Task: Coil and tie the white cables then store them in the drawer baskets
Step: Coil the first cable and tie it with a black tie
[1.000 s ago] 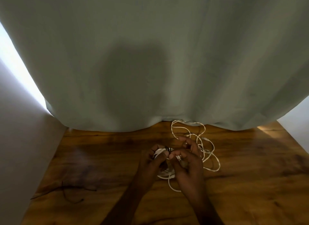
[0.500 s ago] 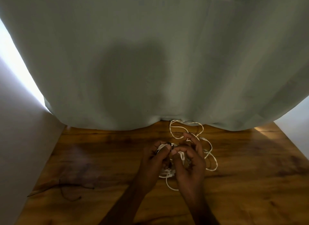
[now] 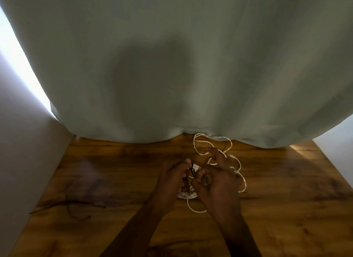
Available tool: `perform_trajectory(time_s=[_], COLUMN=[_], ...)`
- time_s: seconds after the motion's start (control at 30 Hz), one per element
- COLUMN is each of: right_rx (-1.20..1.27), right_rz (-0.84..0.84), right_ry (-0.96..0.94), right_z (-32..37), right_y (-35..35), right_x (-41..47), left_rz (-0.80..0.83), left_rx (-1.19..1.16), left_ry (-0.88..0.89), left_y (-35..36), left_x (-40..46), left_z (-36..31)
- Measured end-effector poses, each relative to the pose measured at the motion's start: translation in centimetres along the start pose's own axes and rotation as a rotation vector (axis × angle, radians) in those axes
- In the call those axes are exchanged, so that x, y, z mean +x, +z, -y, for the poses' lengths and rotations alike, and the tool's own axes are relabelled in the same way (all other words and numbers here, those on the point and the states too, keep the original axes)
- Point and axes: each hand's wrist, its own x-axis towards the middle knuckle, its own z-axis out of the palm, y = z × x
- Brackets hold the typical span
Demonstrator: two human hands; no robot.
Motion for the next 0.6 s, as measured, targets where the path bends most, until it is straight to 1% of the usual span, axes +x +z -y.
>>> perform_trajectory(time_s=[0.23,0.4,0.5,0.6], right_rx=[-0.110,-0.185,-0.157,-0.152], right_rz=[0.021,0.006,0.027,0.042], right_ry=[0.030,0.040,0.048,0.051], right_z=[0.7,1.3,1.1,0.9], right_y=[-0.2,-0.5,-0.6,-0.4], right_x=[-0.2,-0.2,-0.2,-0.3], left_rz=[-0.023,-0.062,-0.067,-0.055], left_rx=[0.026,0.094,0.144,0.150], left_ry=[-0.037,0.017,0.054,0.050], left_y=[0.6,1.0,1.2,1.1], left_x=[-0.4,-0.5,-0.7,-0.7], left_z=[-0.4,-0.4,-0.5,-0.6])
